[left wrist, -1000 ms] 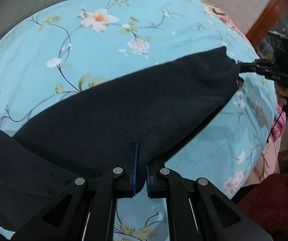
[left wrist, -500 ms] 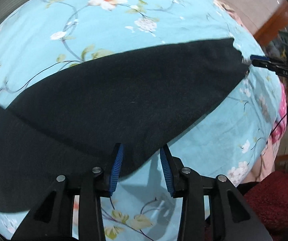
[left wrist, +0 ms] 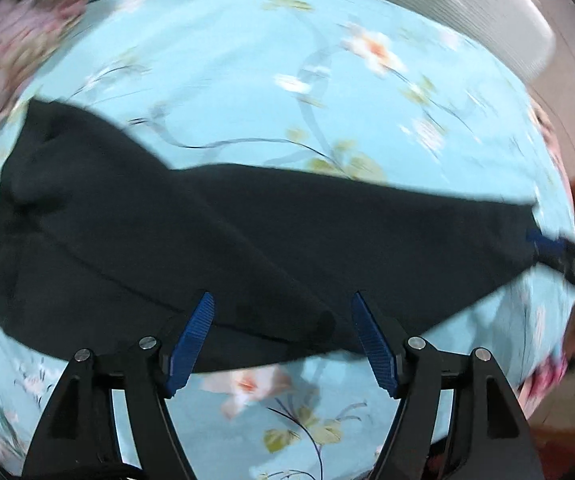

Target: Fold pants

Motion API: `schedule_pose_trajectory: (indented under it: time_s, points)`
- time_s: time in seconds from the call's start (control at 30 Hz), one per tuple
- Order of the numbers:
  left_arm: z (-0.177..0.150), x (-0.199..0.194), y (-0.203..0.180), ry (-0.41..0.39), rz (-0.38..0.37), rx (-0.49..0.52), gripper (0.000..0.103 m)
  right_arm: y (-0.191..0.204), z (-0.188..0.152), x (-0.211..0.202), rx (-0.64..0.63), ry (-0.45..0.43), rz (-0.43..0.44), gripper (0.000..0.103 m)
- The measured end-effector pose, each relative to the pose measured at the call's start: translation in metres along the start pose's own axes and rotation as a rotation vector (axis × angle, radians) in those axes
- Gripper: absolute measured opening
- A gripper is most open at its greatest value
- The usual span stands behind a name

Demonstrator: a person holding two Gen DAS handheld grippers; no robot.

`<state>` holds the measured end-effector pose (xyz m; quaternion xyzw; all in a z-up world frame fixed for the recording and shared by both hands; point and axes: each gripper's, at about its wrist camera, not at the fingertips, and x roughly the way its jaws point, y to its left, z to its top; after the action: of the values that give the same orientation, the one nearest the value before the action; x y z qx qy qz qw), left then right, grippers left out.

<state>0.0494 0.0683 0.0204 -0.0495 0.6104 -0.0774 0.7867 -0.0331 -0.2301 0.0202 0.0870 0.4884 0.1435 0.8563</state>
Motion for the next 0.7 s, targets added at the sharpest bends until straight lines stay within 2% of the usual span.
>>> schedule_pose_trajectory:
  time_s: [0.23,0.37,0.5,0.7]
  points:
    - [0.038,-0.004,0.057,0.023,0.063,-0.219,0.074,0.063,0.020,0.060,-0.070,0.072,0.159,0.047]
    - [0.071,-0.001,0.084,0.068,0.122,-0.297,0.074,0.096,0.032,0.093,-0.124,0.130,0.202,0.049]
    - [0.101,0.010,0.098,0.125,0.179,-0.339,0.075,0.124,0.046,0.122,-0.157,0.166,0.257,0.052]
    - [0.131,0.039,0.110,0.197,0.274,-0.316,0.077,0.148,0.062,0.160,-0.160,0.221,0.305,0.052]
